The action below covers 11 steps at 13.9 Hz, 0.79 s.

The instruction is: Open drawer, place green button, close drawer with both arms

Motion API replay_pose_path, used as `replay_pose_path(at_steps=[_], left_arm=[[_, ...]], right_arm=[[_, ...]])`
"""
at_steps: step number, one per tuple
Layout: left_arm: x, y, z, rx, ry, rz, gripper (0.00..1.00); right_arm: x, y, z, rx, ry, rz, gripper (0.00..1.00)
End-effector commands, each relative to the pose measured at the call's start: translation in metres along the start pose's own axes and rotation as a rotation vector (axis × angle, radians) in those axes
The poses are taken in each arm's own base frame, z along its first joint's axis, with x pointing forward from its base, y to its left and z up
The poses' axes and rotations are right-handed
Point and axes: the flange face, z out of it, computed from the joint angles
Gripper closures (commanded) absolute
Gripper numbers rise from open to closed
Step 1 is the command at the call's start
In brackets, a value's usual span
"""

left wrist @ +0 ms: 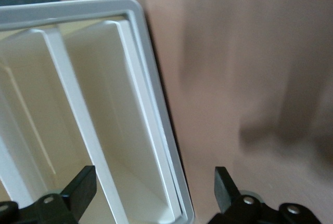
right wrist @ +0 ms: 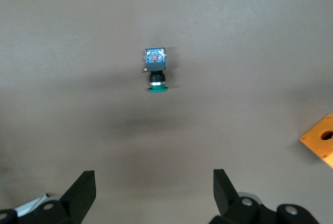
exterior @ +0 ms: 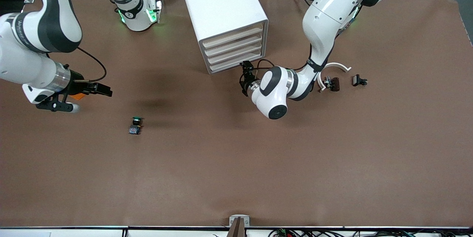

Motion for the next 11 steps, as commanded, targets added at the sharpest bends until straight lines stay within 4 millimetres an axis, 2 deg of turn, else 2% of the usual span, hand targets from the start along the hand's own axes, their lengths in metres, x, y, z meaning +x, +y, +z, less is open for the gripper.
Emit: replay_pose_path(at_steps=[1,3,4,7,9,11], left_arm=[[0.000,-0.002,0.011,0.084,-0.005,-0.088,0.00],[0.011,0.003,0.011,0.180,-0.033,-0.119,0.00],[0.008,0.002,0.012,0.199,-0.057,-0.122,0.00],[0.009,0.007,0.027,0.224,-0.059,-0.128,0.28],[0.008,0.008,0.035,0.251,-0.074,-0.135,0.32],[0.004,0.000,0.047,0.283,-0.046,-0.126,0.32]], right_arm=[[-0.020,-0.011,0.029,0.016,0.055,0.028,0.00],[-0.024,-0.024,0.052,0.010,0.105,-0.008,0.00],[-0.020,-0.028,0.063,0.007,0.122,-0.015,0.00],[-0.005,-0.041,0.105,-0.007,0.151,-0.051,0.00],[0.004,-0.050,0.132,-0.006,0.190,-0.065,0.00],[0.012,-0.055,0.163,-0.008,0.224,-0.075,0.00]])
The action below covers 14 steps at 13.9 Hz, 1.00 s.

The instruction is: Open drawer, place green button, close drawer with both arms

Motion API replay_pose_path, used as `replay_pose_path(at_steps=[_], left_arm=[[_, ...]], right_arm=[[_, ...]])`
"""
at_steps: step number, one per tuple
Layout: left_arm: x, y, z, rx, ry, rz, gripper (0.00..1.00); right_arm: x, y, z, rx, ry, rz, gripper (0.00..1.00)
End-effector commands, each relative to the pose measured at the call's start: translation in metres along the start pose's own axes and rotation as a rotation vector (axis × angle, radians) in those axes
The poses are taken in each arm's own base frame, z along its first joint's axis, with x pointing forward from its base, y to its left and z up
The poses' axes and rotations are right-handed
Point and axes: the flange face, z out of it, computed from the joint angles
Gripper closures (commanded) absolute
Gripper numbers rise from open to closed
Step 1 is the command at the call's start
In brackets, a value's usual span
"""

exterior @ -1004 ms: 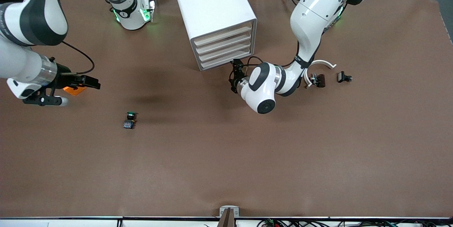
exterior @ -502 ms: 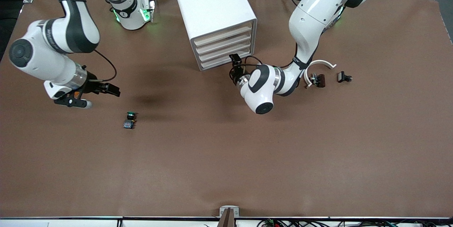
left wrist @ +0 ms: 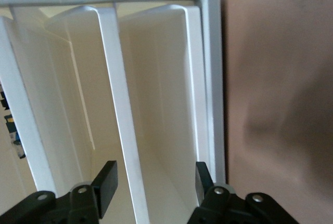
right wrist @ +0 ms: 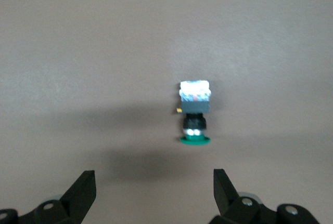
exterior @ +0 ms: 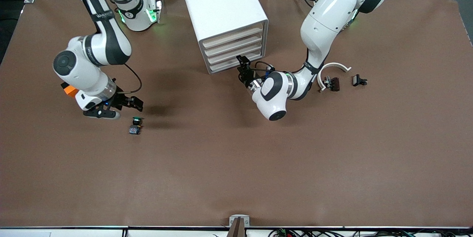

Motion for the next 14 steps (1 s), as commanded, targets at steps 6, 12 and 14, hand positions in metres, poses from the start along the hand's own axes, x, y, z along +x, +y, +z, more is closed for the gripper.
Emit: replay_pose_path(at_steps=[6,12,14], left_arm=[[-0.010,-0.007,0.039,0.067,0.054,-0.003,0.82],[-0.005,0.005,0.025,0.074,0.004,-0.097,1.00],[0.001,0.010,0.011,0.065,-0.014,-0.096,1.00]], right_arm=[[0.039,0.045,0.058,-0.023,0.057,-0.008,0.00],[0.043,0.067,0.079,-0.026,0.018,0.090,0.00],[0.051,0.055,0.070,-0.023,-0.052,0.126,0.00]])
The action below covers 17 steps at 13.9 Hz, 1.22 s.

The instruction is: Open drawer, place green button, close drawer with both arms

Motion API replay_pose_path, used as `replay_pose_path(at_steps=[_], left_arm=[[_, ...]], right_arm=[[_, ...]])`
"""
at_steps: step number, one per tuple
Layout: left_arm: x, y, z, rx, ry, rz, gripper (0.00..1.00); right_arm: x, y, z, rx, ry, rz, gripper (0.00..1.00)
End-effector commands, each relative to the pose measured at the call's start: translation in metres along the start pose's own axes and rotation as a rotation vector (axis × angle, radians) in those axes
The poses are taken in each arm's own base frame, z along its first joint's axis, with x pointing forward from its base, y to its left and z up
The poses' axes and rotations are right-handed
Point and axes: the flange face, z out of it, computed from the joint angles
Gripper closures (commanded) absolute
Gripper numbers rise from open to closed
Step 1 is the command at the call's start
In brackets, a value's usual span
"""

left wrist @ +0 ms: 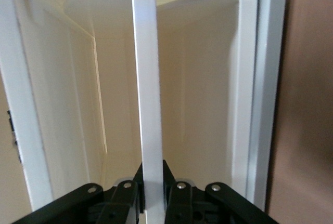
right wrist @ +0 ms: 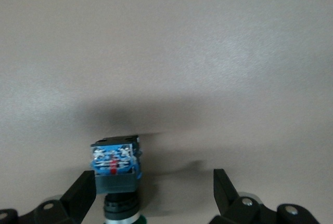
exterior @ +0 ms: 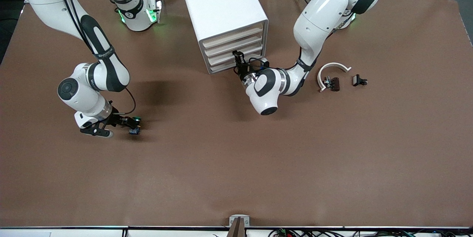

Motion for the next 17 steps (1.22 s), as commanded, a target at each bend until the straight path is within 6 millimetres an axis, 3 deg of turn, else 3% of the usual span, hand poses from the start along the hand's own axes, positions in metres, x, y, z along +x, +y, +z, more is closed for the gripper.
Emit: replay_pose_path(at_steps=[1,3,5,9,14,15,16,17], left_arm=[[0.008,0.018,-0.027,-0.018,-0.048,-0.014,1.00],[0.023,0.032,-0.059,-0.049,-0.090,0.014,1.00],[0.029,0.045,-0.073,-0.093,-0.105,0.025,1.00],[0.032,0.049,-0.109,-0.154,-0.138,0.040,1.00],[0.041,0.052,-0.143,-0.214,-0.162,0.083,1.00],[0.045,0.053,-0.152,-0.228,-0.169,0.095,1.00],[0.047,0.052,-0.160,-0.236,-0.179,0.113,1.00],[0.050,0.053,-0.166,-0.238,-0.190,0.118,0.89]], right_arm=[[0.013,-0.022,-0.014,0.001,-0.082,0.060,0.00],[0.012,-0.040,-0.015,0.000,-0.089,0.056,0.00],[0.013,-0.041,-0.003,-0.005,-0.091,0.050,0.00],[0.014,-0.038,0.020,-0.019,-0.066,0.017,0.00],[0.014,-0.036,0.028,-0.032,-0.063,0.017,0.00],[0.014,-0.038,0.028,-0.033,-0.067,0.012,0.27],[0.013,-0.037,0.028,-0.033,-0.072,0.015,0.76],[0.014,-0.038,0.028,-0.033,-0.071,0.015,1.00]])
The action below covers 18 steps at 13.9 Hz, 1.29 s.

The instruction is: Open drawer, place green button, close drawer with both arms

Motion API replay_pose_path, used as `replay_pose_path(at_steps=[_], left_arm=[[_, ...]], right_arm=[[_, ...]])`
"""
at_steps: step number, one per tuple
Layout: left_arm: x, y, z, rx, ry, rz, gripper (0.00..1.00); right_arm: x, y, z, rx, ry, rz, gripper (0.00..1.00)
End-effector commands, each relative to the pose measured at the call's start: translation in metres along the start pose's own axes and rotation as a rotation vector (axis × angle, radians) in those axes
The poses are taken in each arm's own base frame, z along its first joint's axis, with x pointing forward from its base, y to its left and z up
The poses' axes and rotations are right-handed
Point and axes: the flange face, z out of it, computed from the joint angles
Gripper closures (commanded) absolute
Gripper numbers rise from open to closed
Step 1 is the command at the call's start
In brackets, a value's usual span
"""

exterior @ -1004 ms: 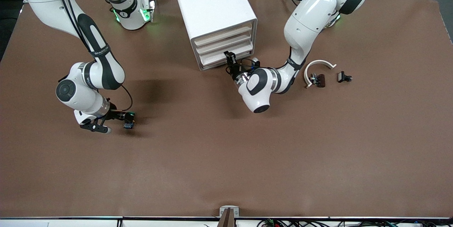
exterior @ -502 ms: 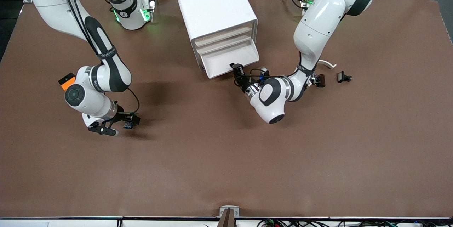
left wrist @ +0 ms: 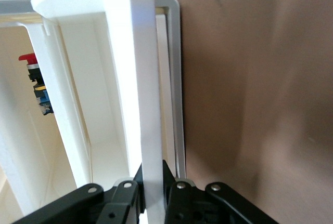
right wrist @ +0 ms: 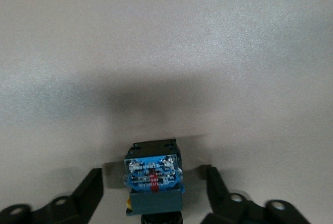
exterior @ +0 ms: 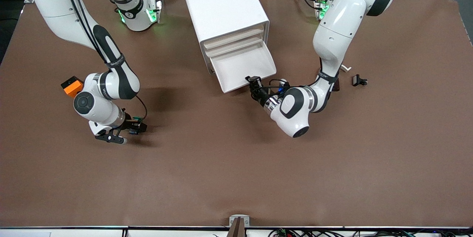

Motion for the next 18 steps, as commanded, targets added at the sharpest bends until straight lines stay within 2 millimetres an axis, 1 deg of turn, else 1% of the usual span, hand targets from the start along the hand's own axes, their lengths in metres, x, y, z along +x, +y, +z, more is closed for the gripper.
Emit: replay_pose_path(at_steps=[1,2,3,4,5,6,7,8,9,11,13,15,16,17,18], left_arm=[[0.018,0.038,-0.033,-0.108,-0.029,0.055,0.84],[0.018,0.039,-0.037,-0.120,-0.037,0.070,0.76],[0.018,0.038,-0.042,-0.127,-0.038,0.085,0.19],[0.019,0.038,-0.046,-0.143,-0.031,0.100,0.00],[0.018,0.034,-0.052,-0.166,-0.010,0.137,0.00],[0.014,0.031,-0.056,-0.181,0.004,0.159,0.00],[0.012,0.026,-0.062,-0.196,0.014,0.169,0.00],[0.010,0.018,-0.069,-0.210,0.018,0.179,0.00],[0.008,0.009,-0.079,-0.228,0.017,0.190,0.00],[-0.001,-0.014,-0.105,-0.301,0.050,0.228,0.00],[-0.010,-0.041,-0.127,-0.397,0.137,0.274,0.00],[-0.014,-0.070,-0.150,-0.473,0.186,0.310,0.00],[-0.013,-0.083,-0.172,-0.522,0.190,0.344,0.00],[-0.010,-0.096,-0.201,-0.572,0.182,0.383,0.00],[-0.006,-0.105,-0.218,-0.600,0.183,0.426,0.00]], right_arm=[[0.004,-0.003,-0.002,-0.006,-0.002,0.004,1.00],[0.004,-0.003,-0.002,-0.005,-0.002,0.004,1.00],[0.004,-0.003,-0.003,-0.005,0.000,0.004,1.00],[0.005,-0.004,-0.006,-0.003,0.001,0.008,1.00],[0.005,-0.004,-0.016,-0.001,-0.015,0.033,1.00],[0.007,-0.009,-0.032,-0.004,-0.039,0.079,1.00],[0.006,-0.017,-0.055,-0.011,-0.073,0.142,1.00],[0.002,-0.032,-0.077,-0.023,-0.106,0.196,1.00],[-0.004,-0.055,-0.104,-0.031,-0.116,0.256,1.00],[-0.020,-0.098,-0.141,-0.039,-0.115,0.365,1.00],[-0.045,-0.150,-0.166,-0.011,-0.096,0.458,1.00],[-0.074,-0.202,-0.189,0.031,-0.092,0.563,1.00],[-0.090,-0.233,-0.198,0.045,-0.085,0.612,1.00],[-0.106,-0.257,-0.204,0.047,-0.085,0.653,1.00],[-0.124,-0.281,-0.209,0.053,-0.083,0.688,1.00]])
